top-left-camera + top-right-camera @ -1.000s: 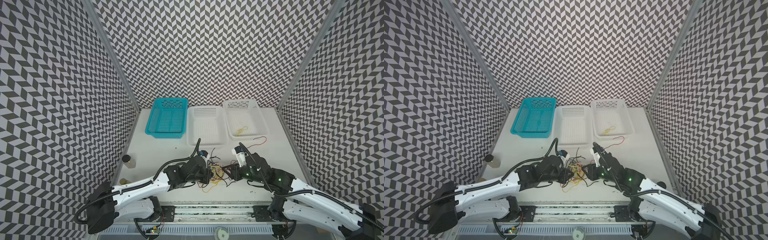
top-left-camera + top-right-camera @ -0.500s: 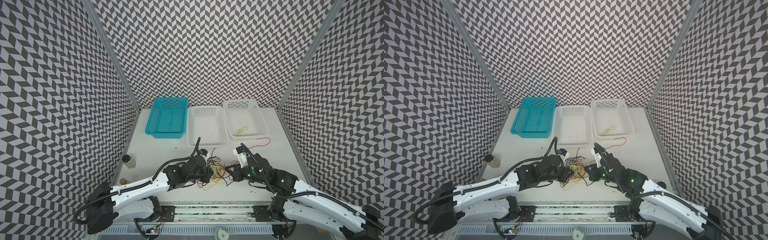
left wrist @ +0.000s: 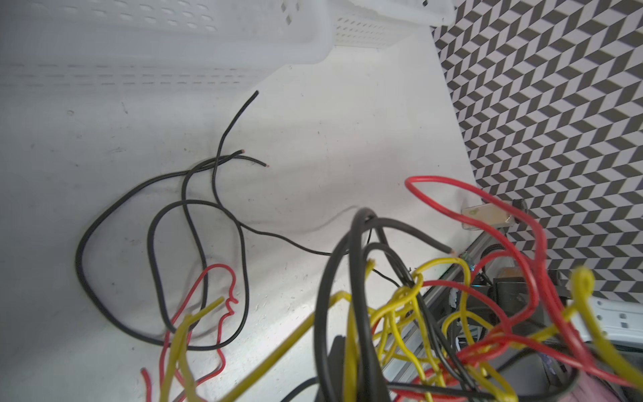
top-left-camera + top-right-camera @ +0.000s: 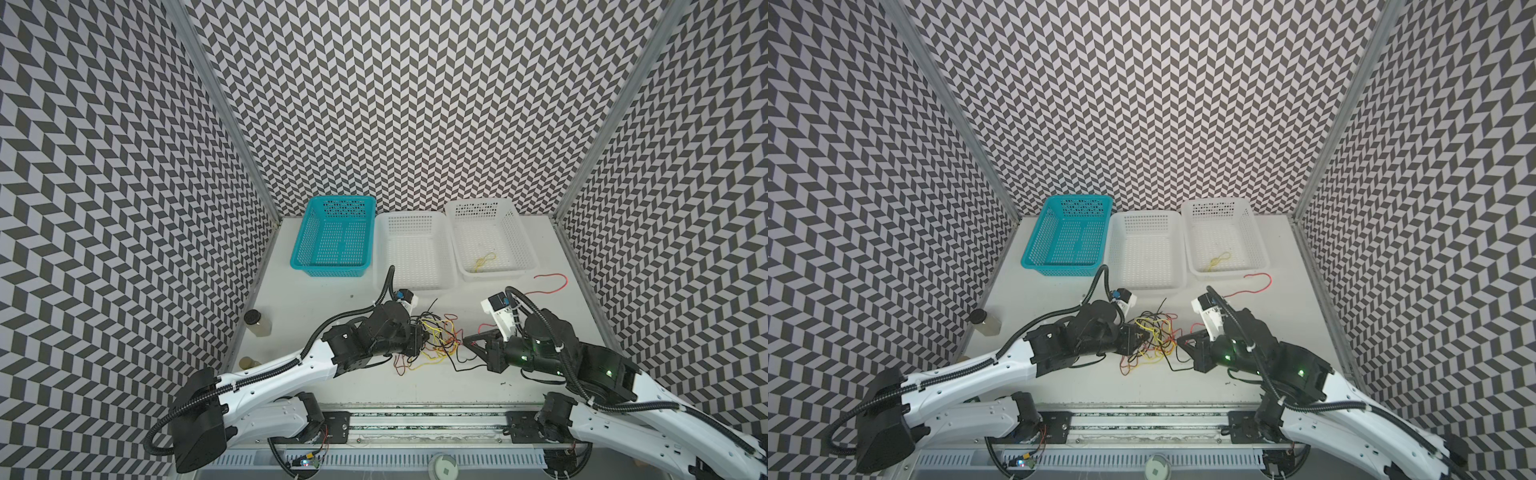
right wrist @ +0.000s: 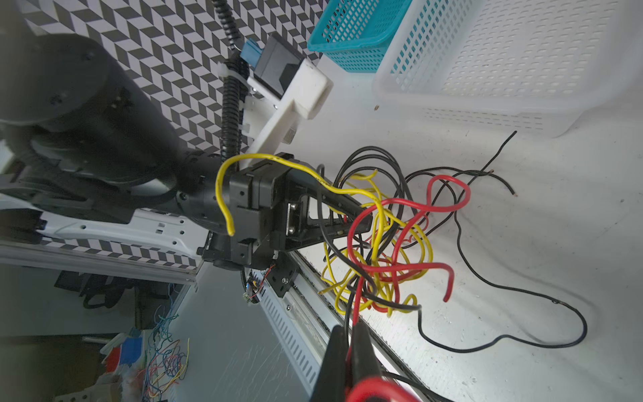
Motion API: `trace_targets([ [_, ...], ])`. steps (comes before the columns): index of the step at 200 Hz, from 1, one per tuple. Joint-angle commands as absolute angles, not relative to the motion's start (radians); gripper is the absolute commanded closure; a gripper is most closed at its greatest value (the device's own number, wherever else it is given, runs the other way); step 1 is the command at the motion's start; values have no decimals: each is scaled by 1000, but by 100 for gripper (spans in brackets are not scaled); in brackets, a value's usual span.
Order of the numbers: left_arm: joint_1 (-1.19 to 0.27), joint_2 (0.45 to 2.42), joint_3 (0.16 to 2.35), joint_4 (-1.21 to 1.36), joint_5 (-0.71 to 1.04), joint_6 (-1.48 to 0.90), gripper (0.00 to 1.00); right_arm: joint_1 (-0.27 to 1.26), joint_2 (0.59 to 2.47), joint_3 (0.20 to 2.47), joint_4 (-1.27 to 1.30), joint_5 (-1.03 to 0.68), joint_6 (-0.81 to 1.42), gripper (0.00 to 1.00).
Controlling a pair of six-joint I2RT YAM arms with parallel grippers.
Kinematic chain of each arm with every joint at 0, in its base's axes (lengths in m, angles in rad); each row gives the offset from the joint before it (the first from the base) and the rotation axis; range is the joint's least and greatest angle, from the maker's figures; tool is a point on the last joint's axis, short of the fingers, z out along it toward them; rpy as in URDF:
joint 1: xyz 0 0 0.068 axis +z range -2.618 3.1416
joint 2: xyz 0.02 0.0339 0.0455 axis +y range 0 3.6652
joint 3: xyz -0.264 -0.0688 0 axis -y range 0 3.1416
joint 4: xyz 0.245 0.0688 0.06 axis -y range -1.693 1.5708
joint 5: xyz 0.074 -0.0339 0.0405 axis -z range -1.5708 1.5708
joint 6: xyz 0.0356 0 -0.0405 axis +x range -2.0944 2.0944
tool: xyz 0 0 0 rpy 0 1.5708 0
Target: Untangle the cables
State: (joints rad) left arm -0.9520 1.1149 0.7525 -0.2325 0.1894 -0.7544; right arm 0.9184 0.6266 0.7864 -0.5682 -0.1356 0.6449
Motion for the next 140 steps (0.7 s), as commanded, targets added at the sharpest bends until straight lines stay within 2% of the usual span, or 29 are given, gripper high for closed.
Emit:
trace_targets([
  [1,-911,1127,710,-353,63,-778,100,925,569,877,-637,-171,612,100],
  [102,-896,1125,678,-368,60,-776,100,925,497,1137,-925,56,520,100],
  [140,-896,1141,667,-372,55,-782,100,926,482,1200,-951,111,496,100],
])
